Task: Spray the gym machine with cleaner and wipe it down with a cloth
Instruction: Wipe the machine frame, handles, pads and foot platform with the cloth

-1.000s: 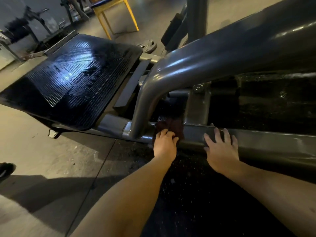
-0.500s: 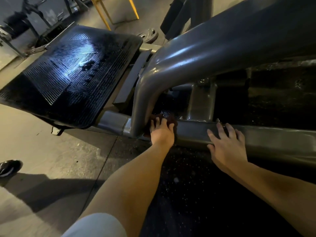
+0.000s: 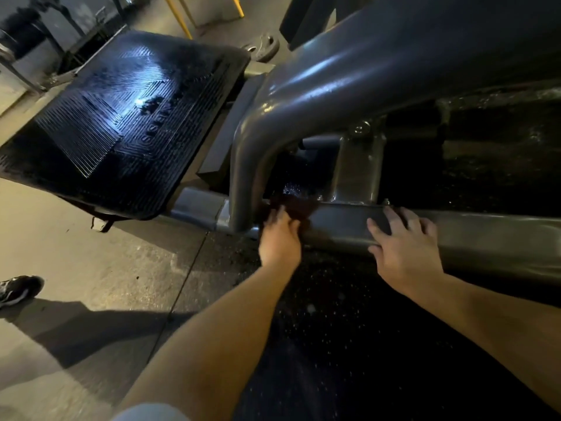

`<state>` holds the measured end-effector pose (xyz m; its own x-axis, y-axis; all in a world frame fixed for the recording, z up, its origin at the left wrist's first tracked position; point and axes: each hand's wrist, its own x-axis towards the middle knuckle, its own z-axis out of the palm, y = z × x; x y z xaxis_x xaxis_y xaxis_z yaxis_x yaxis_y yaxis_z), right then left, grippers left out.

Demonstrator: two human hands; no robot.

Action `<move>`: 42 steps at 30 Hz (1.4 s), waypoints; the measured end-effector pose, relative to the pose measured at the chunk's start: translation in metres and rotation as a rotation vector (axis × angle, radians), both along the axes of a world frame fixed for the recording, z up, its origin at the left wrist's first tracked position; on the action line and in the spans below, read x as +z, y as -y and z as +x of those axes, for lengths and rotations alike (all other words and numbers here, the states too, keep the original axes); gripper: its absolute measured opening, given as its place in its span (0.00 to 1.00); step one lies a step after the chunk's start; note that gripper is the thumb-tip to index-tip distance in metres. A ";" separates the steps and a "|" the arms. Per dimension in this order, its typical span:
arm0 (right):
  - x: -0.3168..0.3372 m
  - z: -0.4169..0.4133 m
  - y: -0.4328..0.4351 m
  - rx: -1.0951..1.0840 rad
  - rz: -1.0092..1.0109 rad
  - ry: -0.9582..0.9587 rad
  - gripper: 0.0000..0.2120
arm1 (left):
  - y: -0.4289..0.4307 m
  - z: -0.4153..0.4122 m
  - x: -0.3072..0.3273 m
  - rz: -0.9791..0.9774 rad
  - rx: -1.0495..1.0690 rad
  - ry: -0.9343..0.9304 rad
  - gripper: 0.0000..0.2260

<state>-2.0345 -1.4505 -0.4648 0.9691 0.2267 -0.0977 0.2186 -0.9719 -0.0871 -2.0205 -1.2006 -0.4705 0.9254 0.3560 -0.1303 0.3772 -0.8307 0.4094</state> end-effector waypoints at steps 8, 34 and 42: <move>0.001 0.002 0.002 0.016 0.025 -0.007 0.29 | 0.034 -0.006 0.007 0.038 -0.084 0.010 0.25; 0.023 0.014 0.016 0.052 0.070 -0.089 0.29 | 0.078 -0.036 0.002 0.016 -0.432 0.094 0.25; 0.024 0.013 0.019 0.088 0.074 -0.120 0.31 | -0.002 0.020 0.019 -0.131 0.139 -0.003 0.18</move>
